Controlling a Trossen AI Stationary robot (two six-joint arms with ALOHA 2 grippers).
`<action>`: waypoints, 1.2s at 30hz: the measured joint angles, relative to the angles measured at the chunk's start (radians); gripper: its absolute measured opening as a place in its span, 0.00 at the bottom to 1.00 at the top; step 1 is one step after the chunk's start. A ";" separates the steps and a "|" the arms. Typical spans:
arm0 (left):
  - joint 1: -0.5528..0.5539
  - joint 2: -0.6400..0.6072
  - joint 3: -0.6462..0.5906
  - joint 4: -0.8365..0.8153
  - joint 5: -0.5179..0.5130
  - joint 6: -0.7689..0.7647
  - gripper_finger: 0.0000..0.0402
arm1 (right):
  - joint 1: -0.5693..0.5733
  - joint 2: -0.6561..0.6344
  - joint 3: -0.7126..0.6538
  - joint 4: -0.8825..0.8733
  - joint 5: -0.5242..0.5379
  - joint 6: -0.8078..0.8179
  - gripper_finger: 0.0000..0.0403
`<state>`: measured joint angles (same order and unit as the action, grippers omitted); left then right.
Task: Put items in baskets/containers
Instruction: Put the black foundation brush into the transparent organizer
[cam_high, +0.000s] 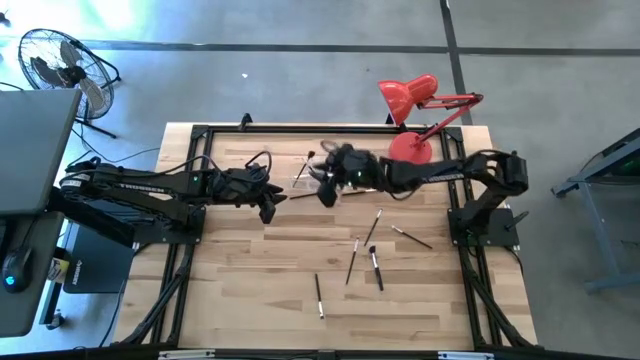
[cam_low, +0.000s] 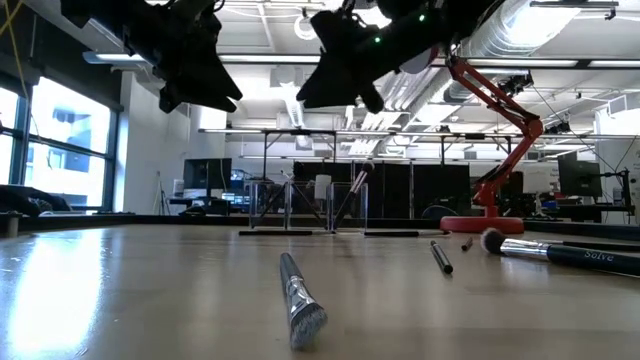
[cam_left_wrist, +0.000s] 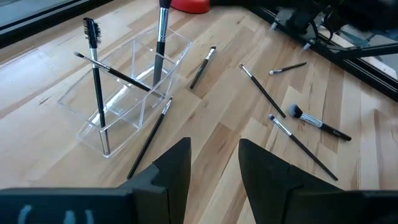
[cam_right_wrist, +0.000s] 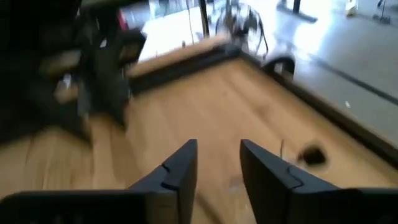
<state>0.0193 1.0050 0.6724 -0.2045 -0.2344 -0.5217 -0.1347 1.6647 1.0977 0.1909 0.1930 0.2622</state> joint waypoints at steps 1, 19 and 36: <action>0.000 0.000 0.000 0.000 -0.004 0.000 0.33 | 0.025 -0.009 0.000 -0.045 0.017 0.004 0.24; 0.000 0.000 0.000 0.002 0.063 0.209 0.33 | 0.366 -0.023 0.000 -0.572 0.207 0.577 0.01; -0.079 0.017 0.000 0.000 0.304 0.845 0.33 | 0.501 -0.023 0.000 -0.848 0.273 0.972 0.00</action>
<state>-0.0598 1.0215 0.6724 -0.2045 0.0700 0.3231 0.3658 1.6417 1.0977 -0.6568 0.4658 1.2346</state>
